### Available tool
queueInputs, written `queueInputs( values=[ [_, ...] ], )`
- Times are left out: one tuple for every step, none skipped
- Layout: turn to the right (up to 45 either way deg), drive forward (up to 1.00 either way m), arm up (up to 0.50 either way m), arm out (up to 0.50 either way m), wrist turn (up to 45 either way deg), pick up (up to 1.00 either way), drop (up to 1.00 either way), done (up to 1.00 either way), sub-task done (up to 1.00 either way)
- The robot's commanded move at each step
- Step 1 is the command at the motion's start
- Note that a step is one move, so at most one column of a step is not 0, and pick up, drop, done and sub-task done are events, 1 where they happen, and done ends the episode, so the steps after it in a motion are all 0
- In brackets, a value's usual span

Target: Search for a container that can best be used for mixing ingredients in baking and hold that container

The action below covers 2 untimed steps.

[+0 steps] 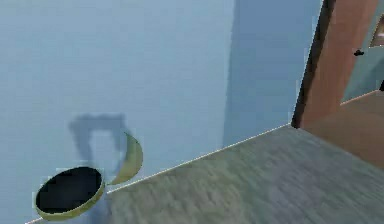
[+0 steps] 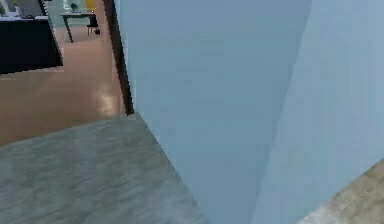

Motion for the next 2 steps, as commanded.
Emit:
queueInputs(
  values=[
    [45.0, 0.0, 0.0, 0.0, 0.0, 0.0, 0.0, 0.0, 0.0],
    [9.0, 0.0, 0.0, 0.0, 0.0, 0.0, 0.0, 0.0, 0.0]
  ],
)
